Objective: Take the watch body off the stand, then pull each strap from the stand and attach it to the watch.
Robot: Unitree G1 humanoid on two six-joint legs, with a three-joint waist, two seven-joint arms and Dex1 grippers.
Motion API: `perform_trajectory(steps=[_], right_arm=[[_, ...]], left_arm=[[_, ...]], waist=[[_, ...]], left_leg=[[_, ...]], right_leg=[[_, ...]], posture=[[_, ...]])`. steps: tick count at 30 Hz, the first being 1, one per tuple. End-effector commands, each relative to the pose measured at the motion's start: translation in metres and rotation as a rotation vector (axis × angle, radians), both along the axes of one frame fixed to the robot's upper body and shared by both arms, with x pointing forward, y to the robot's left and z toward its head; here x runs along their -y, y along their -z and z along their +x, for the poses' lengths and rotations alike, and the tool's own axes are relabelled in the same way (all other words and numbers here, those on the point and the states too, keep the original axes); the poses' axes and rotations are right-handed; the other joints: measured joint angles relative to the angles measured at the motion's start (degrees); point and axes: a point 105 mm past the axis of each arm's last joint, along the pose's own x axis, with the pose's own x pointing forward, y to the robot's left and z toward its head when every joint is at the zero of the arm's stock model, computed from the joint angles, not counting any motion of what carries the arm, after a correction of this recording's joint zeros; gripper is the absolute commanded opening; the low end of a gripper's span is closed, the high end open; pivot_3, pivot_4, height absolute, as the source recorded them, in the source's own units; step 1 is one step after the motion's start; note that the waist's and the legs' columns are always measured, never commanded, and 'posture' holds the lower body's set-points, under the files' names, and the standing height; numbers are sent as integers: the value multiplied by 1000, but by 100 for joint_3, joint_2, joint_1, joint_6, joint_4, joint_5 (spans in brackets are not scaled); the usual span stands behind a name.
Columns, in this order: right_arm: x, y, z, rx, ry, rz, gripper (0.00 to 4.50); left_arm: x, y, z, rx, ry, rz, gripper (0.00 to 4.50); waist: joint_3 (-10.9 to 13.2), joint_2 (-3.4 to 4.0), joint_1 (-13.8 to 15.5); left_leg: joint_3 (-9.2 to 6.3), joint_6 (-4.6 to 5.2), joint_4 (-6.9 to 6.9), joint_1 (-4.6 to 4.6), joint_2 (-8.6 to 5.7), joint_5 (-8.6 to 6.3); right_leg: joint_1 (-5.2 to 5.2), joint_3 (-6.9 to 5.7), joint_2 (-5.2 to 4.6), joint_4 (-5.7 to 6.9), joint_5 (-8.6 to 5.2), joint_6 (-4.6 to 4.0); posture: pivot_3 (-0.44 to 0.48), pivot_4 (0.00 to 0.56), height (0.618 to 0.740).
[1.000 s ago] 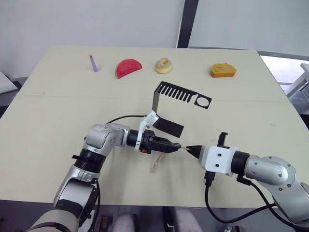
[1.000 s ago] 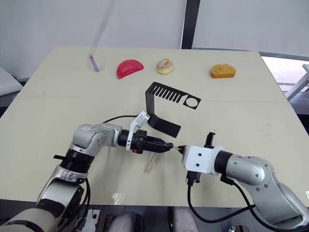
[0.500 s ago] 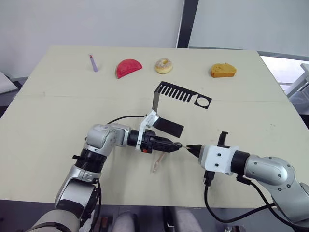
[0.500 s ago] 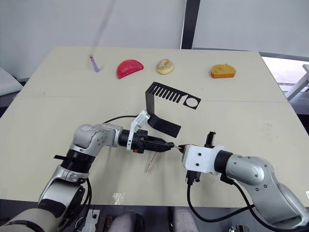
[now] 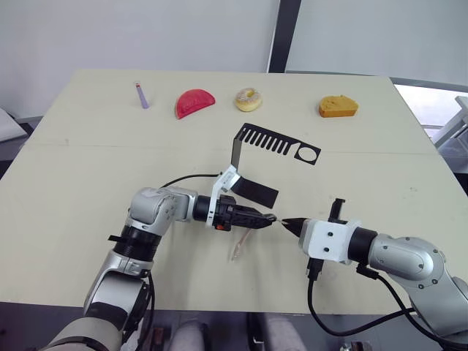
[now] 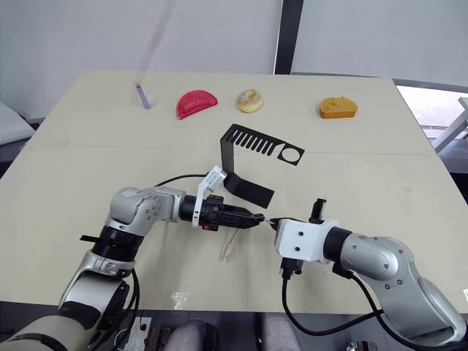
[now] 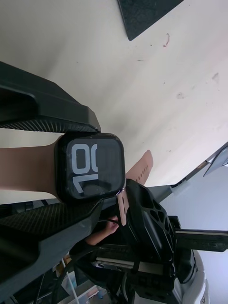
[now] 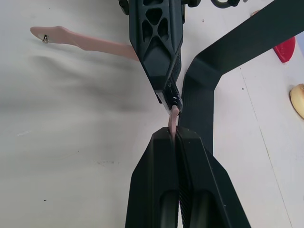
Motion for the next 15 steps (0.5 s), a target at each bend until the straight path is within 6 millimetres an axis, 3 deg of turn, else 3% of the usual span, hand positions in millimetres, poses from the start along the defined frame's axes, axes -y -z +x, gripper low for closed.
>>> perform_trajectory(steps=[1, 15], right_arm=[[-8, -10, -5, 53, -48, 0, 0], [-7, -9, 0, 56, -32, -6, 0]], left_arm=[[8, -15, -8, 36, 48, -57, 1587], [9, -15, -10, 33, 51, -59, 1587]], waist=[[0, 0, 0], [0, 0, 0]], left_leg=[[0, 0, 0, 0, 0, 0], [0, -1, 0, 1, 0, 1]], right_leg=[[0, 0, 0, 0, 0, 0], [0, 0, 0, 0, 0, 0]], posture=[[0, 150, 737], [0, 150, 737]])
